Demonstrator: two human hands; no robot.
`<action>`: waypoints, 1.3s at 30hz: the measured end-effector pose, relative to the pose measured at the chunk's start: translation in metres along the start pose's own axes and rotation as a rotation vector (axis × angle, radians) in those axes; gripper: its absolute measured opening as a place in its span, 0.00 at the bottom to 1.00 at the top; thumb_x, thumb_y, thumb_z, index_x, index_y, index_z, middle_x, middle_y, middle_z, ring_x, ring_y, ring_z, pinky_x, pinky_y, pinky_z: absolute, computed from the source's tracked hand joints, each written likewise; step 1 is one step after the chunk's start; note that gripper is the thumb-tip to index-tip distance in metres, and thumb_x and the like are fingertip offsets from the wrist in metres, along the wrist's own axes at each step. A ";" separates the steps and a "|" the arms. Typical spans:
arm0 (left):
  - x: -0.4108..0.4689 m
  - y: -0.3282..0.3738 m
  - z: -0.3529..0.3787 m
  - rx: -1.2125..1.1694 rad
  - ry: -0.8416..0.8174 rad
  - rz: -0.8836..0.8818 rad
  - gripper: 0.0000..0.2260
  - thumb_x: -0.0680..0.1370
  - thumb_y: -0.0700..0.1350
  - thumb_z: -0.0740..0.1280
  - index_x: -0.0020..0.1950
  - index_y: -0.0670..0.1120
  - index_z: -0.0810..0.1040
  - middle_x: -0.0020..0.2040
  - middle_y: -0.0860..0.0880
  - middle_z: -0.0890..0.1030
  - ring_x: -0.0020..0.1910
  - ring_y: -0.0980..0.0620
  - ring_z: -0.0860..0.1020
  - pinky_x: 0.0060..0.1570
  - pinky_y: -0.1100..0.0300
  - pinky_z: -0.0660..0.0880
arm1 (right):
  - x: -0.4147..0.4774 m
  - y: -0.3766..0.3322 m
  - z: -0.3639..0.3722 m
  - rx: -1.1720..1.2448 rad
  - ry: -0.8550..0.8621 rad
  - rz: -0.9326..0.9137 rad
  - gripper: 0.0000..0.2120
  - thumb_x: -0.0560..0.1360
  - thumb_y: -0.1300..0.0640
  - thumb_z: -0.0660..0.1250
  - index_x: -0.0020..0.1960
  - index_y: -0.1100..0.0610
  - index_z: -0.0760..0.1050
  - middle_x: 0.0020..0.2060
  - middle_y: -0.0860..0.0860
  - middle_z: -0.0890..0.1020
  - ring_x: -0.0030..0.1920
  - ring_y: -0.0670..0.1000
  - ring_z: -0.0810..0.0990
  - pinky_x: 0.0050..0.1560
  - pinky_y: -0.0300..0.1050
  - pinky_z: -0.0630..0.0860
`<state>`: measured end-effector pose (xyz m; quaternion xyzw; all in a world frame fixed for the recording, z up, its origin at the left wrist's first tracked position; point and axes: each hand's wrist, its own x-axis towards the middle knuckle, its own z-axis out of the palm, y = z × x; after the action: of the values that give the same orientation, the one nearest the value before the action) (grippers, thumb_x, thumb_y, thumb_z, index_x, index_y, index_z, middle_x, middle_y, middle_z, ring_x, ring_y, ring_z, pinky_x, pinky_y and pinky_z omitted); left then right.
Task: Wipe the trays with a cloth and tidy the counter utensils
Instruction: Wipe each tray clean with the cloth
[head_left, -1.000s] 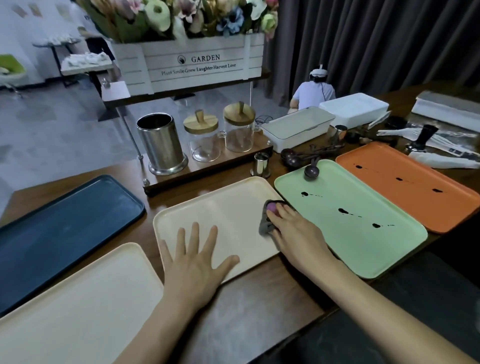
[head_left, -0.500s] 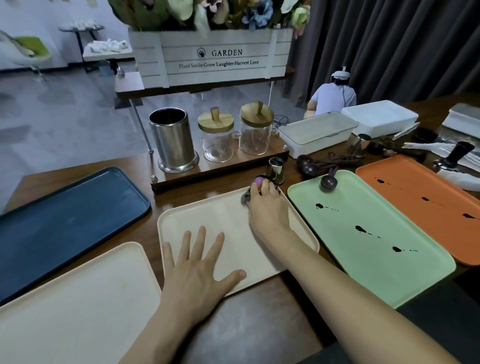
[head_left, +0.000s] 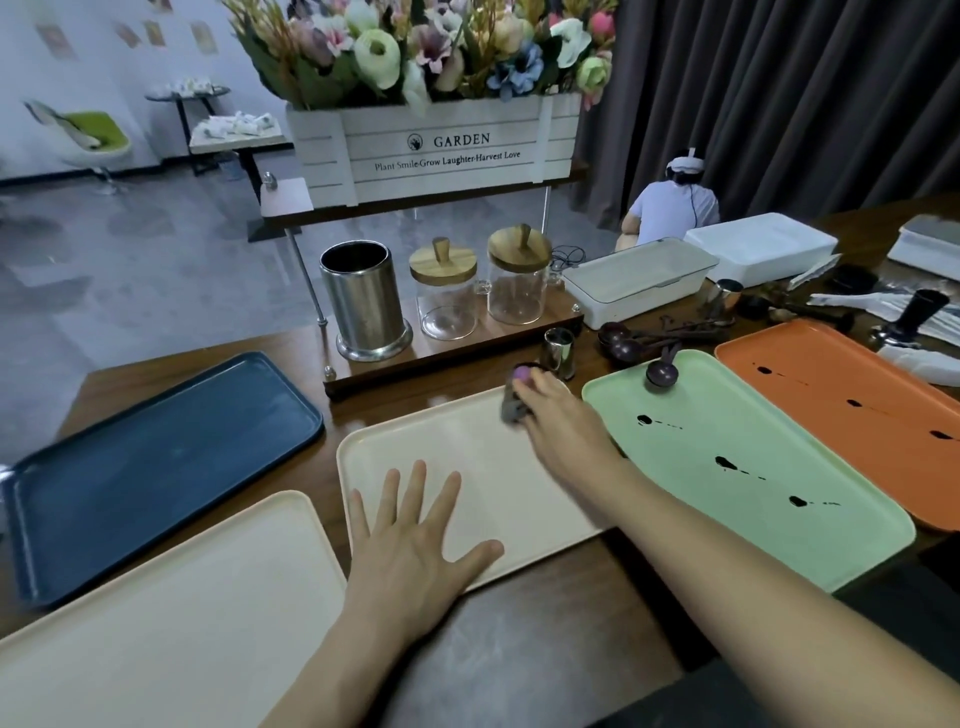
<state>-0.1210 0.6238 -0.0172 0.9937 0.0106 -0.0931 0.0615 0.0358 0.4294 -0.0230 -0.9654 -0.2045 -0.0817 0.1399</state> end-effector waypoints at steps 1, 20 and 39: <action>0.000 0.000 -0.001 -0.001 -0.003 -0.001 0.47 0.64 0.81 0.32 0.82 0.64 0.40 0.84 0.51 0.38 0.82 0.45 0.35 0.75 0.36 0.30 | 0.001 0.007 -0.002 -0.028 0.009 0.015 0.24 0.81 0.55 0.61 0.76 0.52 0.65 0.76 0.52 0.65 0.76 0.54 0.63 0.67 0.49 0.70; -0.044 -0.056 -0.012 -0.017 0.060 -0.146 0.55 0.71 0.80 0.53 0.84 0.44 0.41 0.84 0.45 0.44 0.83 0.46 0.40 0.76 0.35 0.34 | -0.003 -0.101 0.010 -0.029 -0.101 -0.065 0.23 0.82 0.53 0.59 0.77 0.49 0.64 0.78 0.49 0.62 0.77 0.51 0.61 0.64 0.49 0.71; -0.046 -0.067 -0.020 -0.025 -0.014 -0.051 0.61 0.67 0.83 0.51 0.83 0.41 0.41 0.84 0.44 0.43 0.82 0.47 0.36 0.75 0.35 0.31 | -0.045 -0.102 -0.005 0.213 -0.275 -0.300 0.22 0.81 0.57 0.62 0.74 0.43 0.69 0.73 0.36 0.60 0.74 0.37 0.55 0.72 0.38 0.58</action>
<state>-0.1652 0.6925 0.0029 0.9916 0.0366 -0.1012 0.0719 -0.0477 0.5001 -0.0035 -0.9060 -0.3702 0.0531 0.1983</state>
